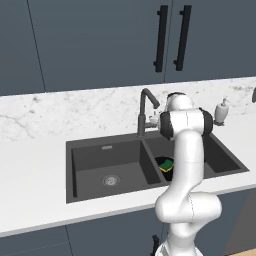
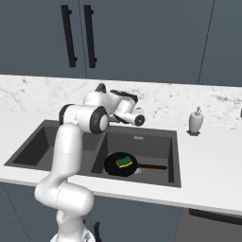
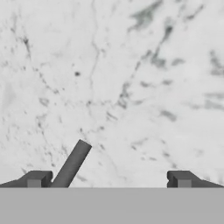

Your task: Pick the pan and sponge and place them into the sink. Then turn on the water.

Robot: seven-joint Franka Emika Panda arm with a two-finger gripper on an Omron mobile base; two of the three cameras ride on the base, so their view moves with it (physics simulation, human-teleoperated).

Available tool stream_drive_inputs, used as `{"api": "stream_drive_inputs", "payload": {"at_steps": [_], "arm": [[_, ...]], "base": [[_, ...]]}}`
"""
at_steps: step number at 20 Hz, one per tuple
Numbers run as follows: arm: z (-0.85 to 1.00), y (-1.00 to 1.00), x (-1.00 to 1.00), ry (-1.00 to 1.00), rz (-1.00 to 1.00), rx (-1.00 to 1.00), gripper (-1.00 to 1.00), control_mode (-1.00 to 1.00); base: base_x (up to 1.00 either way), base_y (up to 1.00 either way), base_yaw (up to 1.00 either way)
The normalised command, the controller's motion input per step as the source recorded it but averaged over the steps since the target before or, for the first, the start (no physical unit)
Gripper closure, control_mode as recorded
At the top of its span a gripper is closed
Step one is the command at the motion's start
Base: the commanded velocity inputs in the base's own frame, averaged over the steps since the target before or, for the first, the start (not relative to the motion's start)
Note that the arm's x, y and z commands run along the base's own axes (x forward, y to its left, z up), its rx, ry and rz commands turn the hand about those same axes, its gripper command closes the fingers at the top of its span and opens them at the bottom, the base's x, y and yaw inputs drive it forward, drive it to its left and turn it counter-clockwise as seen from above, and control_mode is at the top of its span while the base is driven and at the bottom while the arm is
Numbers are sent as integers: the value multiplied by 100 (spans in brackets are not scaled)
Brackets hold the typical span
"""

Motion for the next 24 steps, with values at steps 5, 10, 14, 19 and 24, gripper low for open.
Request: {"api": "stream_drive_inputs", "payload": {"at_steps": [5,10,14,19,24], "arm": [[0,-96,0,0,-5,-8,-100,-100],[1,-100,-1,1,-1,-2,-100,-100],[28,-98,-33,1,0,0,-100,-100],[62,-56,-89,-1,4,0,-100,-100],[61,-11,-100,-12,11,-1,-100,-100]], "base": [[0,0,0],[0,0,0],[0,0,0],[0,0,0],[0,0,0]]}}
